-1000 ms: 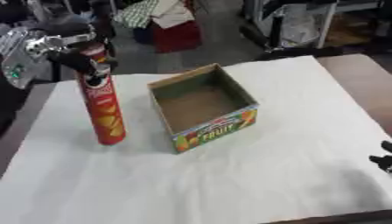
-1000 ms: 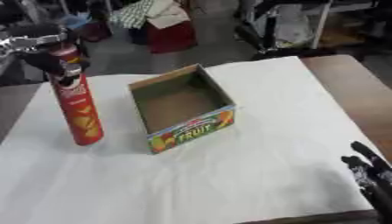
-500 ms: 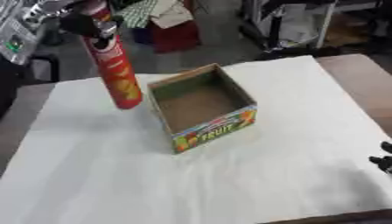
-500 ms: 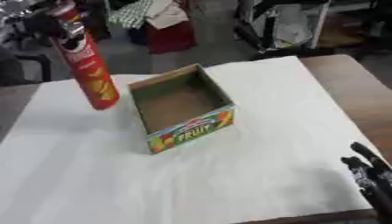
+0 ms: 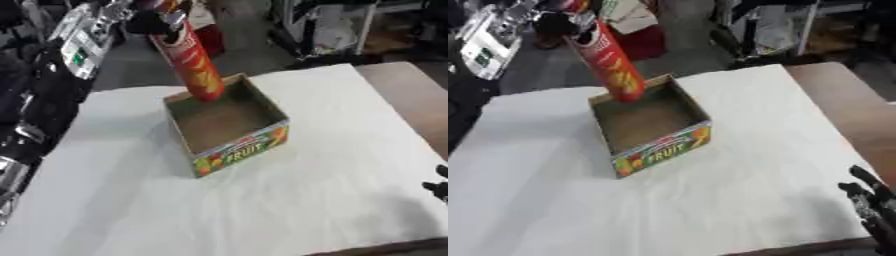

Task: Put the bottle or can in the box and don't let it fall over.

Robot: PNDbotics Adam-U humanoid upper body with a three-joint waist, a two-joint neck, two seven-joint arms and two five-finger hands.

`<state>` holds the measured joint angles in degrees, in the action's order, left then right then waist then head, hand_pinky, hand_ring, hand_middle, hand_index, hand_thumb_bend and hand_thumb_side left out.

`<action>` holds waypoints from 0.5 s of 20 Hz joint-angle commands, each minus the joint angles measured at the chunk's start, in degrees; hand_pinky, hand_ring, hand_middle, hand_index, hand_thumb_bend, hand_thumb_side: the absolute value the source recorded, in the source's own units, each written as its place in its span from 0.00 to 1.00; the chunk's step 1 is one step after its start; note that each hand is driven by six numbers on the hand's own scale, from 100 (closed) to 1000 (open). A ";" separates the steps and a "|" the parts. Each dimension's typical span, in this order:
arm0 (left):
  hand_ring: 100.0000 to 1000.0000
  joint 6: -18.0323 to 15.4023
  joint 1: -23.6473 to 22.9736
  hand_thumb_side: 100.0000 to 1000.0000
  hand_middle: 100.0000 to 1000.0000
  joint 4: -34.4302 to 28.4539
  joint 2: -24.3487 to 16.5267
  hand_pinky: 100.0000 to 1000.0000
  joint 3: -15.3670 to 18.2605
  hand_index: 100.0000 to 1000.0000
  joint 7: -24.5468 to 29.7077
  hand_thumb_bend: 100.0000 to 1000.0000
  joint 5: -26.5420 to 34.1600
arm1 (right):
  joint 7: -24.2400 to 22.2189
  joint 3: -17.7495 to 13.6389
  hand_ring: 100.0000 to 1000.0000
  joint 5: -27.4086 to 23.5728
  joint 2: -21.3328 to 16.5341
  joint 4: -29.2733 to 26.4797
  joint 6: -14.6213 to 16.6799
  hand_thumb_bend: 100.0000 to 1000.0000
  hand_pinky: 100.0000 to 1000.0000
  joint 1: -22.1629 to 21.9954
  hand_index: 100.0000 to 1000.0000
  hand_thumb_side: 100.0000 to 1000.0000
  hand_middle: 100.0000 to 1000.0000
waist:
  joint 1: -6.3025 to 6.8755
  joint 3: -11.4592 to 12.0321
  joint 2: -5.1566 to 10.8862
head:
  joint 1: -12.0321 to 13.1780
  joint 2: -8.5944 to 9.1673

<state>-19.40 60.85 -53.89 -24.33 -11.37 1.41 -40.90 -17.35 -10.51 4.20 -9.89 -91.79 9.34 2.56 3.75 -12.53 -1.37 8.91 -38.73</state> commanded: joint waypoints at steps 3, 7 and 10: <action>0.88 -1.86 -0.21 0.95 0.88 1.47 1.12 0.89 -1.48 1.00 -0.46 0.72 -9.27 | -0.15 0.01 0.84 -0.41 -0.53 -0.96 0.05 0.00 0.96 0.98 0.91 0.62 1.00 | -0.35 -0.17 0.25 | -0.11 1.93; 0.98 -4.37 -1.22 1.00 0.98 0.85 0.18 0.98 -1.31 1.00 0.29 0.84 -12.66 | -0.02 -0.13 0.84 -0.37 -0.50 -0.95 0.03 0.00 0.97 0.93 0.91 0.62 1.00 | -0.46 0.34 0.18 | -0.68 2.33; 0.96 -5.30 -3.50 1.00 0.96 -3.60 -3.27 0.97 -0.64 1.00 0.18 0.71 -7.50 | 0.33 -0.55 0.84 -0.32 -0.50 -0.98 0.02 0.00 0.97 0.88 0.91 0.62 1.00 | -0.52 0.95 0.11 | -1.31 2.38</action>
<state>-24.08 56.41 -55.19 -24.53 -12.77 1.67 -49.93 -17.27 -10.64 4.18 -9.84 -91.79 9.32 2.97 3.66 -11.61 -1.64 7.89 -37.11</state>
